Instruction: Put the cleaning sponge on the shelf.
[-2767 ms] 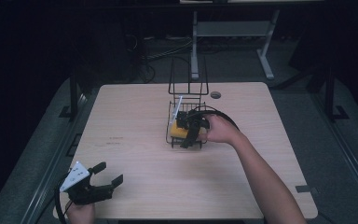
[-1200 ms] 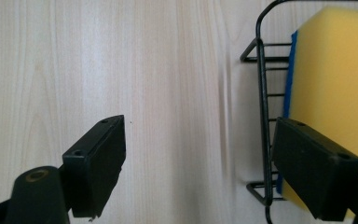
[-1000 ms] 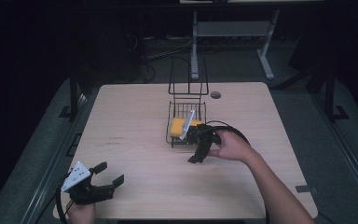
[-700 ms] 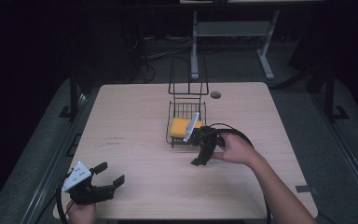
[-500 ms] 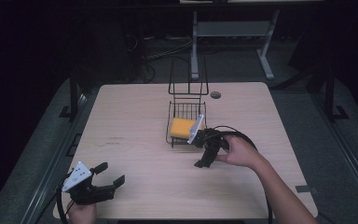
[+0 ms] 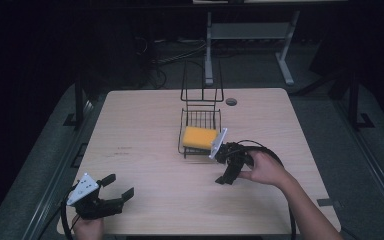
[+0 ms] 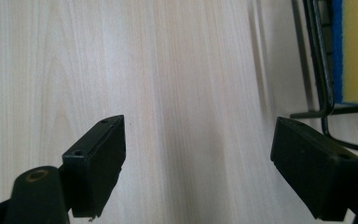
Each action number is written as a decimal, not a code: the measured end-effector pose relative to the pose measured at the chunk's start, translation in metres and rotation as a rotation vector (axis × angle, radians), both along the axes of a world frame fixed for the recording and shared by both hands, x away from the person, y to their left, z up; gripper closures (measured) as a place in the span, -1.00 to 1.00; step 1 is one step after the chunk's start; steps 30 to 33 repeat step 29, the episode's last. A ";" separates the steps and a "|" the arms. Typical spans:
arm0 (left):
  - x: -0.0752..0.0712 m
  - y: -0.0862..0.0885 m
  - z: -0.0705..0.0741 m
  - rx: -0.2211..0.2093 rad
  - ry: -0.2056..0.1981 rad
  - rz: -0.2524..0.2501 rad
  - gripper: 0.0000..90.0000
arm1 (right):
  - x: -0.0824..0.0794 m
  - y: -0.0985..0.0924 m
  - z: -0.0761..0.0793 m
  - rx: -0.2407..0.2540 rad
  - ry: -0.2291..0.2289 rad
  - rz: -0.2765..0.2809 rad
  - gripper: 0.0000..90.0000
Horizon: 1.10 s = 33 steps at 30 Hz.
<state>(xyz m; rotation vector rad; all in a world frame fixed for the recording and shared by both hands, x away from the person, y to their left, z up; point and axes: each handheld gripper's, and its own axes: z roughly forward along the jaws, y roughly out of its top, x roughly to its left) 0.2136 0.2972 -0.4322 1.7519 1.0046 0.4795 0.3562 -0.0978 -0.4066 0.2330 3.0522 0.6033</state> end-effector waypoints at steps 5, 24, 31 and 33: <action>0.000 0.000 0.000 0.002 0.000 -0.001 -0.71 | -0.002 -0.005 -0.002 0.003 0.001 -0.005 -0.61; 0.000 -0.002 0.000 0.009 -0.001 -0.006 -0.72 | -0.029 -0.029 -0.011 -0.008 -0.009 -0.026 -0.62; 0.001 -0.002 0.000 0.011 0.000 -0.009 -0.72 | -0.035 -0.033 -0.013 -0.012 -0.014 -0.031 -0.62; 0.001 -0.002 0.000 0.011 0.000 -0.009 -0.72 | -0.035 -0.033 -0.013 -0.012 -0.014 -0.031 -0.62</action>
